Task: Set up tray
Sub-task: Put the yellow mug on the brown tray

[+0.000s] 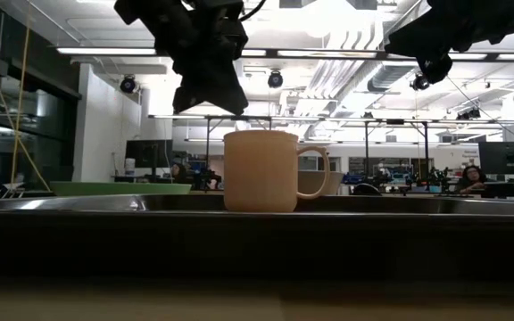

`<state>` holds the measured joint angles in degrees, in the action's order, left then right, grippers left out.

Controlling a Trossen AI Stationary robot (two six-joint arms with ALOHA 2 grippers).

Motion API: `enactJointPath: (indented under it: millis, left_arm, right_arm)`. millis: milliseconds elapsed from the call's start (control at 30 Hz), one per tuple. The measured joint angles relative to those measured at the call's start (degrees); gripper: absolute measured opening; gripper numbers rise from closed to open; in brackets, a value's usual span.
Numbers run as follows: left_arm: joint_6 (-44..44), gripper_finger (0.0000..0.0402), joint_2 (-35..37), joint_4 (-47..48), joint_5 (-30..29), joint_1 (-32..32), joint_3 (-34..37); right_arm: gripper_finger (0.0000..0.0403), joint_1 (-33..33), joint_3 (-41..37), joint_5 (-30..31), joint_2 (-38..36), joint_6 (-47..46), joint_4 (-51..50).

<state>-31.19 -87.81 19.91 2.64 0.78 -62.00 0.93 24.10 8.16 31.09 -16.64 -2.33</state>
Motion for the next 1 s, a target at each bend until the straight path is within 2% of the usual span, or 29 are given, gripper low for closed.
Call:
enactJointPath:
  millis: [433,1000]
  left_arm:
    - [-5.5,0.0097,0.0,0.0,4.7,0.0,0.0]
    - [-6.7,0.0097,0.0,2.6,2.1,0.0,0.0]
  right_arm:
    - [0.0057,0.0,0.0,0.0,0.0,0.1,-0.4]
    - [0.0058,0.0,0.0,0.4,0.0,-0.3,-0.8]
